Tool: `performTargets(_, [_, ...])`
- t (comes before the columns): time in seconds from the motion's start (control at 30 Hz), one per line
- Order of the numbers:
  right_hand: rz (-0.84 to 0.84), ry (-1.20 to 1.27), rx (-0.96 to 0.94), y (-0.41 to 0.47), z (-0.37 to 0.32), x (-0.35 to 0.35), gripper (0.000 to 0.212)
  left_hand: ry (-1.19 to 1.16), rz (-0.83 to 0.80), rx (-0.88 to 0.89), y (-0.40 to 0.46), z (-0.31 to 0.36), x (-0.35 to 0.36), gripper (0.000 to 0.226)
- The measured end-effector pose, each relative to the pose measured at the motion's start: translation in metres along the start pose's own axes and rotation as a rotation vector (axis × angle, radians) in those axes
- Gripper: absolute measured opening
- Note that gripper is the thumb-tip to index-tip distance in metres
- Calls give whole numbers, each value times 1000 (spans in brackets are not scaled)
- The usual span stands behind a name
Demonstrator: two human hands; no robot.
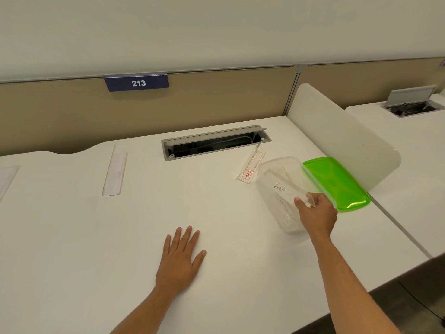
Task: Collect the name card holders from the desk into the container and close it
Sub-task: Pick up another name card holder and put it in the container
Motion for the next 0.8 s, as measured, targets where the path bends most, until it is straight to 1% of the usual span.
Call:
performTargets(0.23, [-285,-383,-23,17,3,16,36,14,-6,-14,0,-3,3,66])
performTargets(0.37, [-411,-572,-52,25,0,24,43,6,1,-13,0,-3,2,66])
performTargets(0.43, [-440,-644,-70,26,-1,28,43,7,-4,-14,0,-2,2,66])
performTargets(0.57, [-488,-738,-85,23,0,34,38,-6,3,-10,0,-1,1,65])
performTargets(0.7, [-530,-778,-85,22,0,39,39,8,-1,-15,0,-1,1,64])
performTargets(0.8, [-546,-770,-66,24,2,40,44,5,3,-17,0,-1,1,64])
Point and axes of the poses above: each hand's wrist, its own y-axis towards the middle knuckle, its own x-axis out of the palm, z = x × y, the point moved 6 cm from there along y, towards the middle knuckle, and after that the axes turned 4 degrees about -y, right-handed, at the moved point
